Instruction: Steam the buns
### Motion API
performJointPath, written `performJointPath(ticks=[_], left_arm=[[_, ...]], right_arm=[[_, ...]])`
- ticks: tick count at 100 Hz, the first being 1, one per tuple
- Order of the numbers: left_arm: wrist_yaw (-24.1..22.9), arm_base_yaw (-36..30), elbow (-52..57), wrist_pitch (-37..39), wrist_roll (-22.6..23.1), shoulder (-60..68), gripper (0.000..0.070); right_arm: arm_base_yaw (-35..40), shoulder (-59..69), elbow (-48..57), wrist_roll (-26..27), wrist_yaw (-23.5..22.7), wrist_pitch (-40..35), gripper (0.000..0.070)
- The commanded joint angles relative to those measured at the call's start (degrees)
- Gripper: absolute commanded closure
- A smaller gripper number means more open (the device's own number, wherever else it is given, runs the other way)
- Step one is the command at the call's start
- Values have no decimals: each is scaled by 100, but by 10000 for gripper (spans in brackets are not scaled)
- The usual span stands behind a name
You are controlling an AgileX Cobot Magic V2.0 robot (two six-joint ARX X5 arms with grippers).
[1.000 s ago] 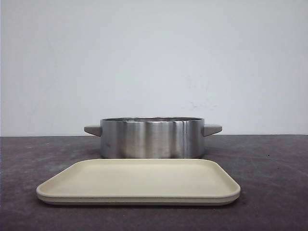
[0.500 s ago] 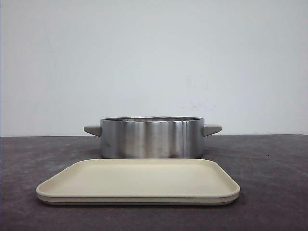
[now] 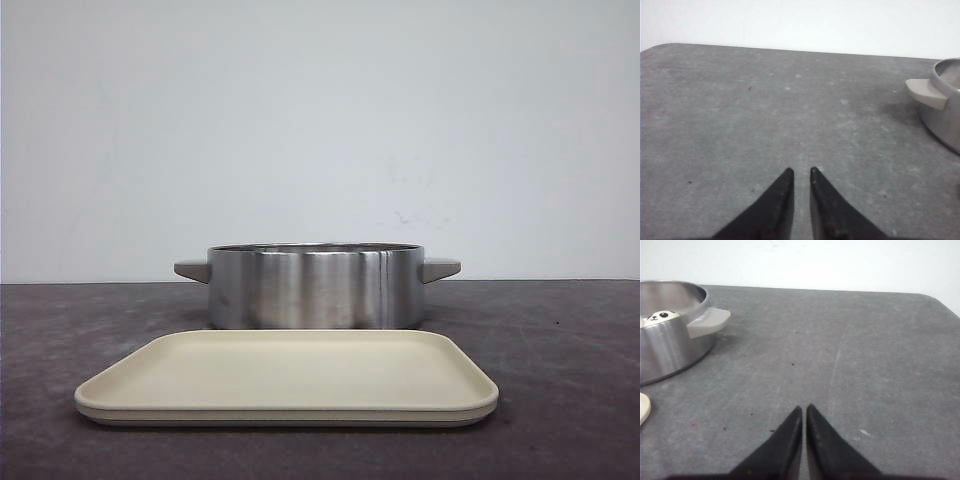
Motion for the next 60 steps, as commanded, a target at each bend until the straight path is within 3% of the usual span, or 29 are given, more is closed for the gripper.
performJointPath(ticks=[1,60], left_arm=[[52,33,-109,-37,-39,-4,674],[50,31,-105,-28,-125,-4,674]], right_arm=[[11,0,-13,61,7,63,693],[11,0,-13,61,7,61,693]])
